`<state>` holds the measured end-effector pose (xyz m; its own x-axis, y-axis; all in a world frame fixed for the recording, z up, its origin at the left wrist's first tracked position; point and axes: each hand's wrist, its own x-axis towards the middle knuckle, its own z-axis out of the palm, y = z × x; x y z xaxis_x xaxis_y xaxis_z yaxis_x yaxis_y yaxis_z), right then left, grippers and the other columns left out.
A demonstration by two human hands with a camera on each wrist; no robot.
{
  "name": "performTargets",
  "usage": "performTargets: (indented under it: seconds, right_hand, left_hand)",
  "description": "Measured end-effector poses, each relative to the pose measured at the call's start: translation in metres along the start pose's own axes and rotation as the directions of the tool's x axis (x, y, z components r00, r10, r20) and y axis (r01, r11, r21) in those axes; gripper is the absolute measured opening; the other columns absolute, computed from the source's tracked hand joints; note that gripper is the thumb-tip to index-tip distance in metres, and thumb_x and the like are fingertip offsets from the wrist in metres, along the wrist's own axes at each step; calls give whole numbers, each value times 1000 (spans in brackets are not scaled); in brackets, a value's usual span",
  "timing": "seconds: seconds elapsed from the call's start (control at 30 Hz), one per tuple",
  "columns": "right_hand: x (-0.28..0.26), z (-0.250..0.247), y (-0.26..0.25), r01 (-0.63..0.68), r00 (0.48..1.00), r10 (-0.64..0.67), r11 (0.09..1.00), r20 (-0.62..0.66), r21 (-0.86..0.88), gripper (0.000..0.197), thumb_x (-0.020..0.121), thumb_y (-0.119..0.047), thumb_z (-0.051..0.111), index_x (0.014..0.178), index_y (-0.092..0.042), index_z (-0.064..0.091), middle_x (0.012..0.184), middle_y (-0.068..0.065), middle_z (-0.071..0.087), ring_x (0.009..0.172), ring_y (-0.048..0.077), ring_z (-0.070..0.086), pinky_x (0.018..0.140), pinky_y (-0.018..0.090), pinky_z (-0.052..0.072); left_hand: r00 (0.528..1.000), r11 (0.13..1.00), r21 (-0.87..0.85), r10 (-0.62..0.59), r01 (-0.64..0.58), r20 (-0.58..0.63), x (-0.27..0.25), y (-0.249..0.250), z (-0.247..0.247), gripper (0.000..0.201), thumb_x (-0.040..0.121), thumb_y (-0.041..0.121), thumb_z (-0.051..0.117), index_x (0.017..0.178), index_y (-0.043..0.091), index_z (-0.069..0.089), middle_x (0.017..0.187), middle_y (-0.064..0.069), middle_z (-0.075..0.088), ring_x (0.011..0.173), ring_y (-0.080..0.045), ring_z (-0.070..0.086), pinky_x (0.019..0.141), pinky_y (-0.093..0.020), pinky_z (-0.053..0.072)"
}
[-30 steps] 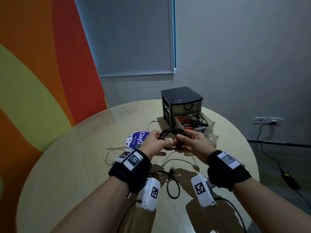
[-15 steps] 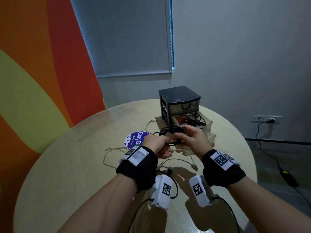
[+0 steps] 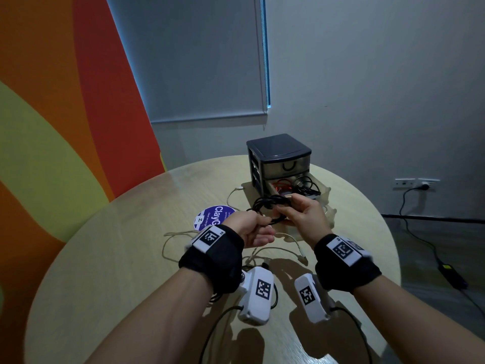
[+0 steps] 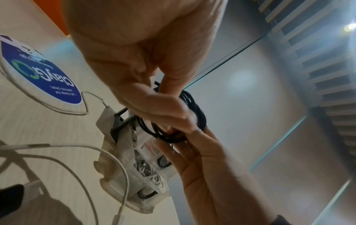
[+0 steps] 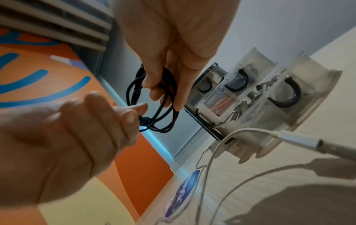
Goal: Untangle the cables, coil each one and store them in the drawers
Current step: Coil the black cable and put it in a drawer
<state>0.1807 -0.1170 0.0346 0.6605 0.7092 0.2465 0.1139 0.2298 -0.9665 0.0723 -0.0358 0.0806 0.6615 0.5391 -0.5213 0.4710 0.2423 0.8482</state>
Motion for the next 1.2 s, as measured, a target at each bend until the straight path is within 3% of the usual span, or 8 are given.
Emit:
performTargets:
  seconds: [0.1,0.3,0.43,0.57,0.7,0.83,1.0,1.2]
  right_hand:
    - [2,-7,-4,-9,997,13,999,-78,49,14,87,5,58,79,-6,61,70,5,66,57,6,65,57,20,55]
    - [5,-22,1,-156,969,192,964,-156,216,7,91,-7,56,88,-8,62,77,9,65,61,13,66,54,23,55]
    - [6,-22,-1,-280,952,305,900,-23,334,10,94,-8,51,88,-7,59,77,6,62,66,14,65,57,23,56]
    - [4,-25,-8,-352,936,341,887,88,299,9,93,-6,51,96,-1,58,81,10,64,71,18,65,57,24,57]
    - [4,-28,-10,-339,941,321,900,109,273,10,94,-7,50,101,-2,55,84,10,64,69,14,66,60,22,56]
    - [3,-30,-7,-321,946,297,914,128,249,12,94,-8,50,103,-3,57,89,9,67,76,16,67,68,26,56]
    - [3,-30,-4,-285,957,259,923,133,257,12,92,-7,52,102,-3,58,94,11,67,84,20,66,80,34,54]
    - [11,-37,-1,-239,971,226,945,85,224,17,92,-8,53,107,-3,59,95,12,68,78,19,67,69,29,56]
  left_hand:
    - [997,1000,13,23,-25,76,-3,0,0,20,96,15,50,77,8,50,49,1,45,37,-10,50,37,-13,37]
    - [977,948,260,145,-182,155,-5,0,-4,21,90,21,61,76,5,61,52,2,58,51,-10,55,53,-19,49]
    - [940,840,423,292,-340,175,-1,1,-4,23,87,20,64,69,7,66,49,7,60,53,-9,52,60,-23,49]
    - [933,741,571,325,-353,155,6,-5,-1,28,91,29,58,69,13,63,62,2,58,60,-9,52,61,-23,48]
    - [931,775,531,357,-341,77,13,-9,5,30,95,33,50,77,13,64,69,1,56,62,-10,51,59,-22,44]
    - [922,814,514,373,-272,-102,23,-10,11,33,90,42,56,96,10,56,94,-6,62,78,-15,57,63,-27,50]
    - [899,888,388,359,-246,-250,31,-8,13,67,80,43,68,129,14,33,120,-8,54,106,-21,57,86,-37,53]
    - [872,881,154,468,-447,-145,39,-3,19,30,85,22,67,112,14,57,105,-3,64,93,-16,62,64,-24,53]
